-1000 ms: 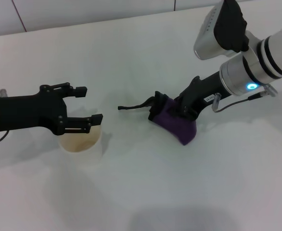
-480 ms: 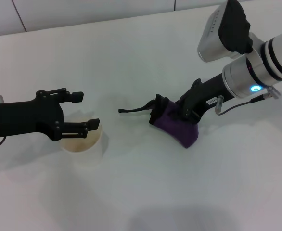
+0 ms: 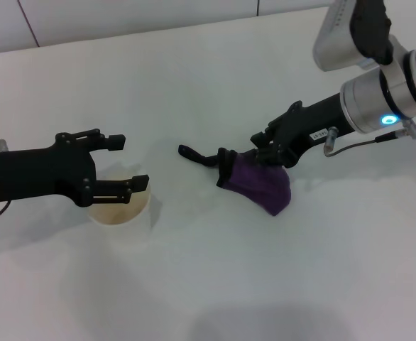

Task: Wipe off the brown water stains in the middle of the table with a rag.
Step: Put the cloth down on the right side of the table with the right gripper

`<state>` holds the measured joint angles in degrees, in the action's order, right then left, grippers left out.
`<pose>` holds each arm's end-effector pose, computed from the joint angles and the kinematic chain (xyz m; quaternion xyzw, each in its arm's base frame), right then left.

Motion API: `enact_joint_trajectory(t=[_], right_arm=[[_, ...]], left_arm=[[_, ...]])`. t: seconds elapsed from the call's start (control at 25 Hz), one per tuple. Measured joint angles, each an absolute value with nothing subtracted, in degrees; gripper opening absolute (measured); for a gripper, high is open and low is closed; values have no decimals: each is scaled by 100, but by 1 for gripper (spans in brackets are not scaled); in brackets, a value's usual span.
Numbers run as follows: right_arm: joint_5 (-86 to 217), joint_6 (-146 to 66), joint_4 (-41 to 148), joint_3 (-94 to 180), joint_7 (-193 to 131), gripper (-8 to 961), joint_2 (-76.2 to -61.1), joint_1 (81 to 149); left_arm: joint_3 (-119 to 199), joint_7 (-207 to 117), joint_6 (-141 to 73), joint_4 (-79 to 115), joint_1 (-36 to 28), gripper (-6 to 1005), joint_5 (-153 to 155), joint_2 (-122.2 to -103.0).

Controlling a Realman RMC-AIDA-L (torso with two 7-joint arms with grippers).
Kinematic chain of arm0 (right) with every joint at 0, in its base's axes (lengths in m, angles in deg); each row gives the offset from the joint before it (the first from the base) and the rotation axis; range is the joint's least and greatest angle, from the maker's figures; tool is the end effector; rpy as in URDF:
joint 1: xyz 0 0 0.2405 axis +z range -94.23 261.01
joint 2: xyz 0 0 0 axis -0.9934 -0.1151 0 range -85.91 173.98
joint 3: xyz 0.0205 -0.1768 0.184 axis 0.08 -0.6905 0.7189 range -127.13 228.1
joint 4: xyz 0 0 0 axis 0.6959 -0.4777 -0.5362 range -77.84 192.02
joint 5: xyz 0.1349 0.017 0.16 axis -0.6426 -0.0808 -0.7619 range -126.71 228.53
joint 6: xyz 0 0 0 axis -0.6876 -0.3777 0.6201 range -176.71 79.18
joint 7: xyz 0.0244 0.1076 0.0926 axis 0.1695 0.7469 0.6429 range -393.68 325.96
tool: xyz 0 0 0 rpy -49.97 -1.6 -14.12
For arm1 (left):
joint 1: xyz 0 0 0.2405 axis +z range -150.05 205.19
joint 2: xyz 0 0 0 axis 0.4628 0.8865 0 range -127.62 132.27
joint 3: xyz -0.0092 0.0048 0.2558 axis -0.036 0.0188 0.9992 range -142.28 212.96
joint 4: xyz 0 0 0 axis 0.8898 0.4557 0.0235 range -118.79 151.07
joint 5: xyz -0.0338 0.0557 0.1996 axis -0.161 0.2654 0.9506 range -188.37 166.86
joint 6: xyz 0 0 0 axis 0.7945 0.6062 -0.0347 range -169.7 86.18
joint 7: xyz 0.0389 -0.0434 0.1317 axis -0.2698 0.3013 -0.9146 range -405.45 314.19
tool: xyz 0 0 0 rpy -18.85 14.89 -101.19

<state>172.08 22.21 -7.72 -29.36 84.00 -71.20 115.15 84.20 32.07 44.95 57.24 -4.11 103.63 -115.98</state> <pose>0.1857 0.3735 -0.0139 -0.9699 0.1911 0.0070 0.1510 -0.2464 0.3406 -0.0070 -0.9668 -0.1423 -0.1815 0.1100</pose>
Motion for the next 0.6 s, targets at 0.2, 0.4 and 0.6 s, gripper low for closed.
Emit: enact_joint_trajectory(t=[0.2, 0.4, 0.6], right_arm=[[16868, 2320, -814, -2760, 8098, 308, -7115, 11418], [16527, 2639, -803, -2530, 7808, 424, -7114, 11399], [16472, 2878, -833, -2436, 7725, 553, -7110, 11397]], left_arm=[[8423, 3207, 4483, 5713, -424, 880, 10358, -11598], [8420, 3206, 4474, 5708, -425, 880, 10358, -11597], [8420, 3209, 4473, 5708, -416, 880, 10358, -11597]])
